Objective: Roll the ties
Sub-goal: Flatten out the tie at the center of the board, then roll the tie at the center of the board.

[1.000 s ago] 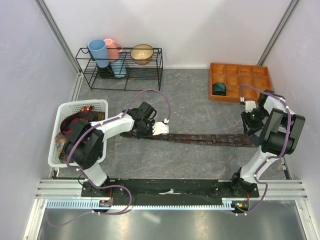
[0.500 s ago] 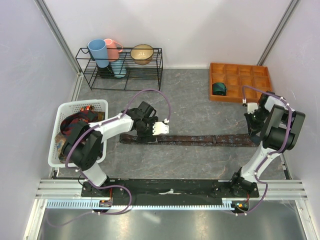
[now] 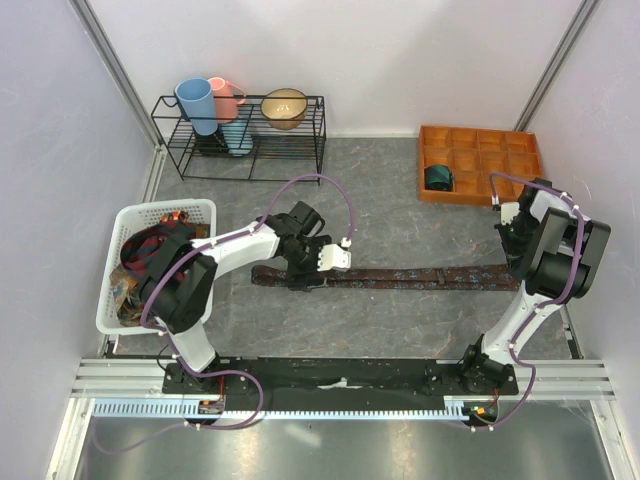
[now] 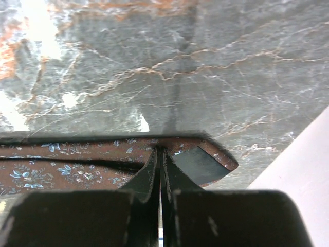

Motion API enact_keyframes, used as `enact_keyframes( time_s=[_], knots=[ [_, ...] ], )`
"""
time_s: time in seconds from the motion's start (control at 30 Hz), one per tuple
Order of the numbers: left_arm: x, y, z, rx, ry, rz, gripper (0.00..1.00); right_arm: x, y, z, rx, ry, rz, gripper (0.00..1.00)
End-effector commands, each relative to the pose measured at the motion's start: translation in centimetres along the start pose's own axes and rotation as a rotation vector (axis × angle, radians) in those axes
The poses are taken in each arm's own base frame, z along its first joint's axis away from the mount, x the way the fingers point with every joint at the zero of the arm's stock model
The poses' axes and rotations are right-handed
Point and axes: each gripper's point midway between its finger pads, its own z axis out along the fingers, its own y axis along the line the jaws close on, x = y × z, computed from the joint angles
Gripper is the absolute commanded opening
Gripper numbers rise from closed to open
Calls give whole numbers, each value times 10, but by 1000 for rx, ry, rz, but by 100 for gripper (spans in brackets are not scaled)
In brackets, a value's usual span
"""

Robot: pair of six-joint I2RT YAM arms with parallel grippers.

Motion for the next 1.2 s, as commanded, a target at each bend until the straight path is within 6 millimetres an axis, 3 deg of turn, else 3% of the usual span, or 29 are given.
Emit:
enact_keyframes(
  time_s=[0.0,0.1,0.17,0.3,0.5,0.73,0.83,0.87,0.97,1.1,1.17],
  knots=[
    [-26,-13,13,77,-61,-47,89,-10,-20,19,63,-34,39,0],
    [-19,-13,31,64,-7,-80,83,-11,-24,18,69,-44,54,0],
    [-17,-3,39,24,5,-96,79,-15,-28,18,76,-51,59,0],
    [-19,12,44,-19,14,-92,60,-28,-40,17,100,-71,71,0],
    [-8,18,47,-55,56,-54,54,-38,-46,17,108,-83,75,0],
    [5,13,46,-68,75,-31,43,-44,-50,11,113,-107,82,0],
    [-5,12,38,-74,39,-38,45,-49,-51,3,114,-129,87,4],
    [-8,12,36,-78,27,-40,56,-54,-51,-2,110,-147,87,7],
    [-24,17,17,-112,-25,-38,65,-57,-50,-22,99,-175,86,21],
    [-42,15,-17,-146,-108,-31,78,-70,-46,-82,90,-311,58,45],
    [-44,16,-41,-189,-152,-29,80,-76,-40,-108,74,-379,32,49]
  ],
)
